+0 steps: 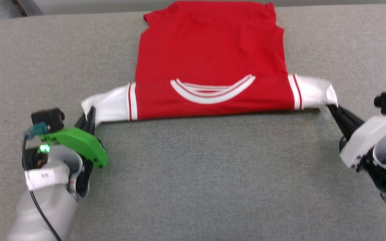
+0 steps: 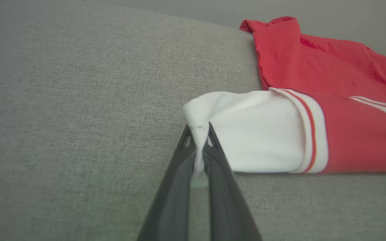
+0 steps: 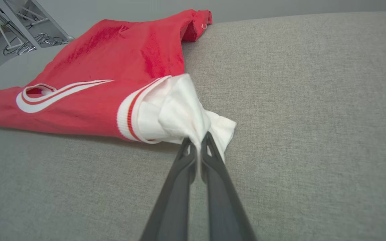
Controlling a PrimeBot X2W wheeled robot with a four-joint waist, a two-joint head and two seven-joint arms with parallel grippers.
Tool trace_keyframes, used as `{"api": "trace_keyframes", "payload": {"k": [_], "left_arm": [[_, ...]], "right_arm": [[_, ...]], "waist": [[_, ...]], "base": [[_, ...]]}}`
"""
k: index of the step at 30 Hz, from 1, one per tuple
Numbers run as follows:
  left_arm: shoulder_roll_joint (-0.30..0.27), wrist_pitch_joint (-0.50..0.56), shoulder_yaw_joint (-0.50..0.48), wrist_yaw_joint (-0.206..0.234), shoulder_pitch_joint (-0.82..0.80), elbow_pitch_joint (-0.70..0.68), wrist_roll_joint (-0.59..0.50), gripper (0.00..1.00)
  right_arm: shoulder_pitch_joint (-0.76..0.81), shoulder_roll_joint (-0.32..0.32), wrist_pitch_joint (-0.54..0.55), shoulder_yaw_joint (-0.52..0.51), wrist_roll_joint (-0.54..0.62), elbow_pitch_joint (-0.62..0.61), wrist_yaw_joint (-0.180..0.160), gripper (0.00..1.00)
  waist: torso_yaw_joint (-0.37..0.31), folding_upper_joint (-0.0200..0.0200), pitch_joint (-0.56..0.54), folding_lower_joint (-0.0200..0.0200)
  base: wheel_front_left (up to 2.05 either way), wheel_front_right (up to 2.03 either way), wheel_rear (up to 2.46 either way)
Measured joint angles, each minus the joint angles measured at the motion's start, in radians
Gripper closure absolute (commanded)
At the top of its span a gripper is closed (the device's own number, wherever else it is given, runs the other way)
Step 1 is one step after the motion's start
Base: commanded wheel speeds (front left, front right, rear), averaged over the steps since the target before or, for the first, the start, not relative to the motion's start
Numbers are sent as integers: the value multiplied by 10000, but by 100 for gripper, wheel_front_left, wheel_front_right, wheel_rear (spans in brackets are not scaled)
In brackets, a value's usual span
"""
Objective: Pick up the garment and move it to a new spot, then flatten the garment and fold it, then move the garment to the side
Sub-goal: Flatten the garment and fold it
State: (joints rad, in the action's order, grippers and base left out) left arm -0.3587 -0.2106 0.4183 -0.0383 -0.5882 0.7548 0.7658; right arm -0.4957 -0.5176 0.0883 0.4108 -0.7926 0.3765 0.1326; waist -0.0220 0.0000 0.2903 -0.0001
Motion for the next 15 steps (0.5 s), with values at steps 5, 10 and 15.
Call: {"api": "trace_keyframes", "payload": {"k": [5,10,15], "left_arm": [[-251,318,-54,646,1660,-1576,259,100],[-533,652,-146,1338,3452,-3195,508,100],[-828,926,-197,2033,5054,-4464,763,100]], "right_arm": [[1888,278,454,-941,376,-788,0,100],[3811,1135,1043,-2130,940,-1522,0,100],[5508,2148,1720,-3116,1685,-2213,0,100]], "waist": [[-2,0,-661,0],[24,0,-1286,0],[56,0,-1809,-1]], "base": [[0,0,0],[0,0,0],[0,0,0]]}}
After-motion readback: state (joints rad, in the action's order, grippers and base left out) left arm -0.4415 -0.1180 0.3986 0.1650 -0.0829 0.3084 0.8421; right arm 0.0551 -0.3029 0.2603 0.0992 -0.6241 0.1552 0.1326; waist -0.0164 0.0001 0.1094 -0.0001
